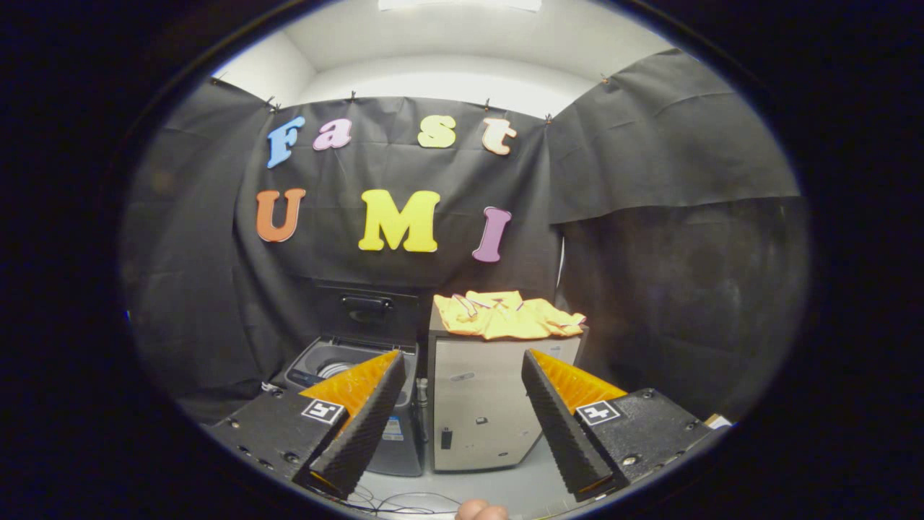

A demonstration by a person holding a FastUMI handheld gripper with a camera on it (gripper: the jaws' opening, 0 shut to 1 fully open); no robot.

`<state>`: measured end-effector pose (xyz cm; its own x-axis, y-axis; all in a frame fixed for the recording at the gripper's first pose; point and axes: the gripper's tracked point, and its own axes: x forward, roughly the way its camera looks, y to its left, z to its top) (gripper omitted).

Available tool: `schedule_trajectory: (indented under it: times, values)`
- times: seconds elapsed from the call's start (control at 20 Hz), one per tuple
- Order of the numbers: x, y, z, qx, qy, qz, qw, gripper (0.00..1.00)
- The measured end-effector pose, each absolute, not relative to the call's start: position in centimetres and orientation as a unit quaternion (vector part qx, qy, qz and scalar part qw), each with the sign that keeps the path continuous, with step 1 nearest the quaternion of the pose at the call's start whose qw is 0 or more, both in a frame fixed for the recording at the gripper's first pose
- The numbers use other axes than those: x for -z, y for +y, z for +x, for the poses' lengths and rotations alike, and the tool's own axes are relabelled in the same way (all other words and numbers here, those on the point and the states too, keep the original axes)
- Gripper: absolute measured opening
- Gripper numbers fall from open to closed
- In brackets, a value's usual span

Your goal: Put the clothes into the washing machine and then close the washing machine lid.

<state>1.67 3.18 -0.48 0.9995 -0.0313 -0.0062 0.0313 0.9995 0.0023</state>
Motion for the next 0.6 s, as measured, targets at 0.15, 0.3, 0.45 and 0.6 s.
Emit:
schedule_trajectory:
  times: [0.15, 0.3, 0.45, 0.6]
  values:
    - [0.3, 3.1, 3.2, 0.027, 0.006, 0.012, 1.0, 1.0]
    - [-0.8, 1.7, 5.8, 0.04, 0.005, 0.009, 0.999, 1.0]
    - [-2.5, 0.0, 9.7, 0.047, 0.005, 0.006, 0.999, 1.0]
    - [-3.7, -1.1, 14.8, 0.036, 0.01, -0.005, 0.999, 1.0]
